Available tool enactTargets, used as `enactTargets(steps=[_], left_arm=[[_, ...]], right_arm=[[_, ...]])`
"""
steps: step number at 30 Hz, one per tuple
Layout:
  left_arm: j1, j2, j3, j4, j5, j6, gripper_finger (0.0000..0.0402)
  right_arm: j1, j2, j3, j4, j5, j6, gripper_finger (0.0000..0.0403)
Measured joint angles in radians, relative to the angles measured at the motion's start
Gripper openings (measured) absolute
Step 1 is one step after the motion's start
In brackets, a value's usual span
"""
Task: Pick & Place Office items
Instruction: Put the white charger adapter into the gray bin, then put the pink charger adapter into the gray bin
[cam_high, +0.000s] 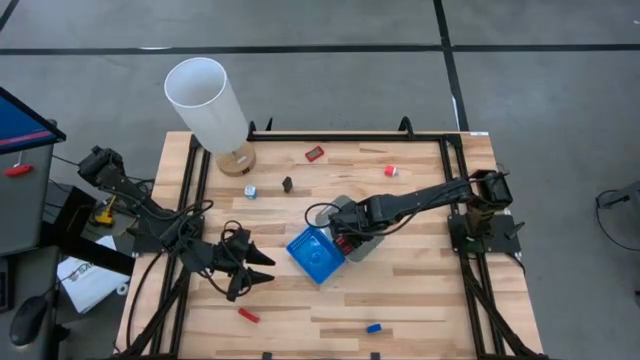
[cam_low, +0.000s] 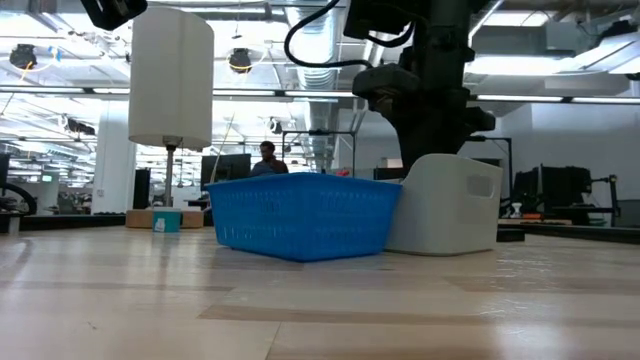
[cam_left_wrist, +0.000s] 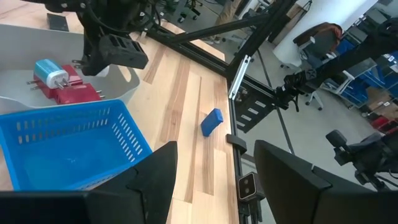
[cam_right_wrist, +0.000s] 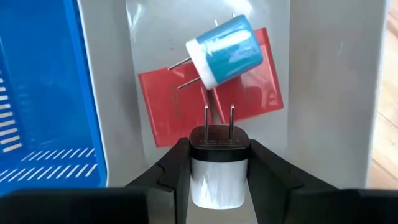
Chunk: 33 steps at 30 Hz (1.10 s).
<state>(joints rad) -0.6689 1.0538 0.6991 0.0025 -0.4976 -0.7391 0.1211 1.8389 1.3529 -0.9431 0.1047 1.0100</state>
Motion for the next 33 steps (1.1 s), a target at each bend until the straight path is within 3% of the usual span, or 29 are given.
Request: enactTargets(steps=[4, 10, 14, 25, 33], left_arm=[[0.000, 0.000, 0.000, 0.000, 0.000, 0.000, 0.0210], [0.000, 0.000, 0.000, -0.001, 0.000, 0.000, 0.0210], [0.000, 0.000, 0.000, -0.001, 0.000, 0.000, 0.0210], [0.000, 0.000, 0.000, -0.002, -0.001, 0.001, 0.0210], [0.003, 0.000, 0.000, -0.005, -0.002, 0.001, 0.0210]], right_arm=[[0.003, 0.000, 0.000, -0.002, 0.002, 0.000, 0.0114], [0.009, 0.000, 0.000, -0.017, 0.028, 0.023, 0.0194], [0.009, 0.000, 0.000, -0.018, 0.045, 0.027, 0.0216], [0.034, -0.043, 0.002, -0.034, 0.130, 0.058, 0.0177], [0.050, -0.271, 0.002, -0.069, 0.323, 0.143, 0.0168]])
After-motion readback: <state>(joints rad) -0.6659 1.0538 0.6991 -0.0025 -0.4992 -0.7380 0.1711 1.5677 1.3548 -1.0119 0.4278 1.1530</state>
